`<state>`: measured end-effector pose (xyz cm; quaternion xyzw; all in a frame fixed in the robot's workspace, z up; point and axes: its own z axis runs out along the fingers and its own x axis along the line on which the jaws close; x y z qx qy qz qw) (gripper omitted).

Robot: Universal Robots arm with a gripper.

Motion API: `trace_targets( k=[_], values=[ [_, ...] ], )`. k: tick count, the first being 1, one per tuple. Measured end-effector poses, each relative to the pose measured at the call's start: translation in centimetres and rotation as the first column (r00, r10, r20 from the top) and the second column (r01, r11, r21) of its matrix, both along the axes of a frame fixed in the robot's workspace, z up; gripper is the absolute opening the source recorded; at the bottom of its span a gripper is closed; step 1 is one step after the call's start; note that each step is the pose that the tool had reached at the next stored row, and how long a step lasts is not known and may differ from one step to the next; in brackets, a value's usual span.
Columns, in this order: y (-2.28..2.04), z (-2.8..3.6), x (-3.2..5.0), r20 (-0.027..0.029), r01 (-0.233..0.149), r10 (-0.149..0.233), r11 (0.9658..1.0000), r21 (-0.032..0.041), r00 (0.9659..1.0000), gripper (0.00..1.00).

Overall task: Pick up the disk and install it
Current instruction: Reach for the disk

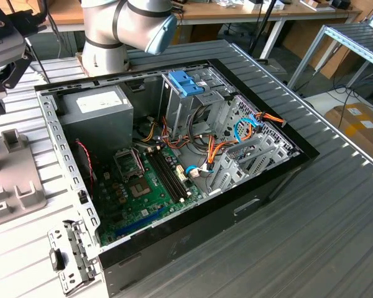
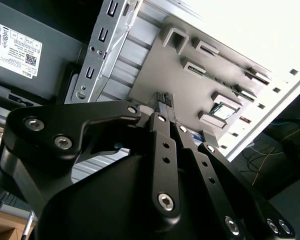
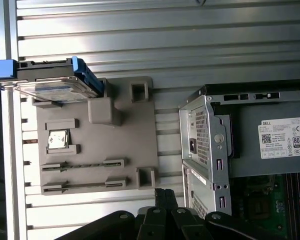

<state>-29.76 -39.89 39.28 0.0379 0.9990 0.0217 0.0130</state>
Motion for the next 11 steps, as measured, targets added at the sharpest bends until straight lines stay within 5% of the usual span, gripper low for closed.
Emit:
trace_targets(
  k=[11],
  values=[
    [0.0, 0.0, -0.55, 0.0, 0.0, 0.0, 1.0, 0.0, 1.0, 0.11]
  ],
)
